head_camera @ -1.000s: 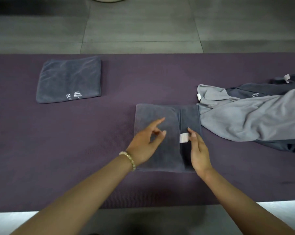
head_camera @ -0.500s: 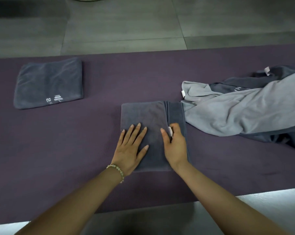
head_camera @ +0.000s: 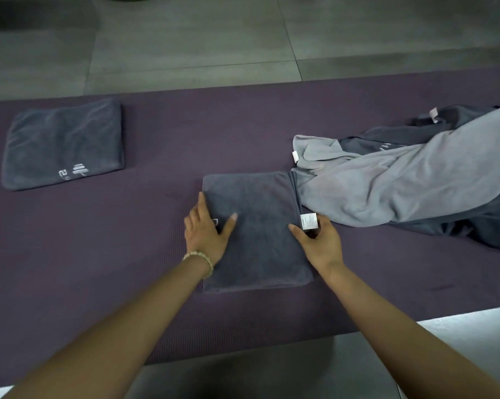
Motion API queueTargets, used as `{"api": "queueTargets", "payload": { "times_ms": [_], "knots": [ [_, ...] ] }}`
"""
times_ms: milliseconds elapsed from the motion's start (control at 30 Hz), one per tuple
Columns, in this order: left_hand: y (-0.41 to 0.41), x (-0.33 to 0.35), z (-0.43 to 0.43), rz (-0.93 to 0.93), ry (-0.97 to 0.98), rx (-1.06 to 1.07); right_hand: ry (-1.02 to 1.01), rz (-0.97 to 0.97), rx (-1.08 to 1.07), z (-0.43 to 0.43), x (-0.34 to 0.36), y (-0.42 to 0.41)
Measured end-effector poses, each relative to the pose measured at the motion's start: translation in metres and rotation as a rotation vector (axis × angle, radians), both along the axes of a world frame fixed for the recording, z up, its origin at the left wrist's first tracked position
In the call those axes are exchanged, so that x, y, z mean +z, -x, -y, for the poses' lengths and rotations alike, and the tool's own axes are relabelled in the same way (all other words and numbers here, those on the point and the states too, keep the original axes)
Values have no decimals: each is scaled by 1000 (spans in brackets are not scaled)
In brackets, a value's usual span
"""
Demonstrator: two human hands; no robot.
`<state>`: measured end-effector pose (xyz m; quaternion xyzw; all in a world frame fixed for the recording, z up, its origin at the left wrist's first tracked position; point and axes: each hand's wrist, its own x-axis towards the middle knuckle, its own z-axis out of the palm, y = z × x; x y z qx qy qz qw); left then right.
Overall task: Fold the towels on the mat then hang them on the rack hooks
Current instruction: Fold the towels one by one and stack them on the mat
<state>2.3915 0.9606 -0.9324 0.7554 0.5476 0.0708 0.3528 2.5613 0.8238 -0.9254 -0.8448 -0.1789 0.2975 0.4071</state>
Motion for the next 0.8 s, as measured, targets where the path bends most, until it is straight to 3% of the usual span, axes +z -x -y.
{"api": "queueTargets", "payload": {
  "times_ms": [67, 133, 267, 433, 633, 800],
  "knots": [
    [-6, 7, -19, 164, 164, 167, 49, -49, 60, -2, 3, -4],
    [-11, 18, -38, 191, 382, 236, 76, -95, 100, -2, 5, -9],
    [-22, 52, -54, 252, 970, 100, 60, -236, 125, 2, 16, -11],
    [-28, 102, -45, 437, 890, 139, 169, -359, 159, 4, 37, 6],
    [-7, 155, -41, 828, 811, 327, -41, -949, -76, -22, 71, 45],
    [29, 172, -61, 1002, 771, 459, -264, -1367, -45, -75, 97, 101]
  ]
}}
